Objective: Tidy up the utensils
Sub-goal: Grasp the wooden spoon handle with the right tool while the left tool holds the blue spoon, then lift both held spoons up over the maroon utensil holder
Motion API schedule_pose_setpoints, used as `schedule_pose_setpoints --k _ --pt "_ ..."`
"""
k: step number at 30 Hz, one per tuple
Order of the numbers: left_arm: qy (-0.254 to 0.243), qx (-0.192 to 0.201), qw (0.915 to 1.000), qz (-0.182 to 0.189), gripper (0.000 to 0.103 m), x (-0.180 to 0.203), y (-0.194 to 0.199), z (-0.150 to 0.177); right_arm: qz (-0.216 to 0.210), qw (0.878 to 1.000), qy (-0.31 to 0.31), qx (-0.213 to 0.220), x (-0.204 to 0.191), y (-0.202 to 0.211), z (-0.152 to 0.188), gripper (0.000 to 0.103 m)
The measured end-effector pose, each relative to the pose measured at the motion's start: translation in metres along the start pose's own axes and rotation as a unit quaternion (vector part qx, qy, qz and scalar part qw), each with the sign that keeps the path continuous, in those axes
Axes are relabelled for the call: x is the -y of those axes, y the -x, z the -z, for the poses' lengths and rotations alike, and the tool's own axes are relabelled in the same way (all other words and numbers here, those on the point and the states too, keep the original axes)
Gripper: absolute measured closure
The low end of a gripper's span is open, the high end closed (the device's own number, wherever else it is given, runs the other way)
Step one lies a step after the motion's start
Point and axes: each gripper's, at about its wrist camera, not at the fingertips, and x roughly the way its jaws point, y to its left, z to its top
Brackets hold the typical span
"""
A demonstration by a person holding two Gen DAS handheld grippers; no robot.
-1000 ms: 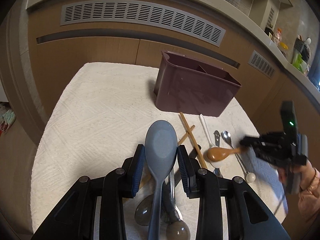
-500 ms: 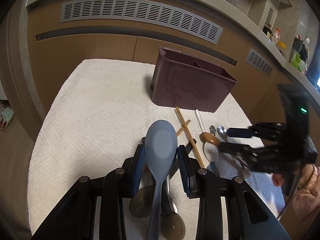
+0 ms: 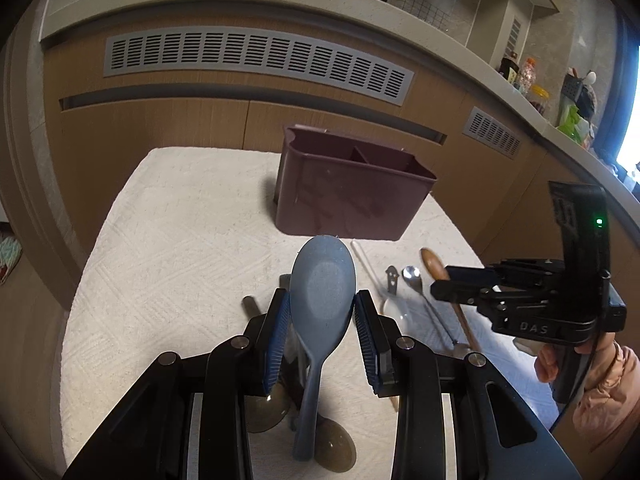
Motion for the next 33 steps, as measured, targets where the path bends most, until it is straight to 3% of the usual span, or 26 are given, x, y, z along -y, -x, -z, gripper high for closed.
schedule_pose_setpoints --k 11,14,18,21,24,29,33 --pt "-0.022 0.043 0.9986 0.021 0.069 0.025 0.023 -0.035 0.003 0.995 -0.026 0.094 0.005 0.052 -0.005 0.077" --pt "-0.028 0.066 0.9966 0.041 0.069 0.031 0.031 -0.066 0.007 0.991 -0.022 0.131 0.003 0.068 -0.021 0.078" --pt "-0.039 0.110 0.9903 0.076 0.069 0.041 0.045 -0.124 0.027 0.978 0.003 0.206 -0.004 0.107 -0.064 0.078" --pt "-0.053 0.138 0.9858 0.080 0.069 0.048 0.045 -0.159 0.030 0.969 0.007 0.243 -0.002 0.129 -0.103 0.078" --pt "-0.060 0.163 0.9822 0.073 0.069 0.051 0.034 -0.185 0.049 0.965 0.007 0.256 0.003 0.130 -0.127 0.078" --pt "-0.040 0.171 0.9814 0.077 0.069 0.042 -0.002 -0.204 0.057 0.969 -0.013 0.240 0.026 0.105 -0.145 0.078" --pt "-0.020 0.141 0.9875 0.067 0.069 0.032 -0.045 -0.204 0.063 0.974 -0.043 0.212 0.049 0.074 -0.143 0.078"
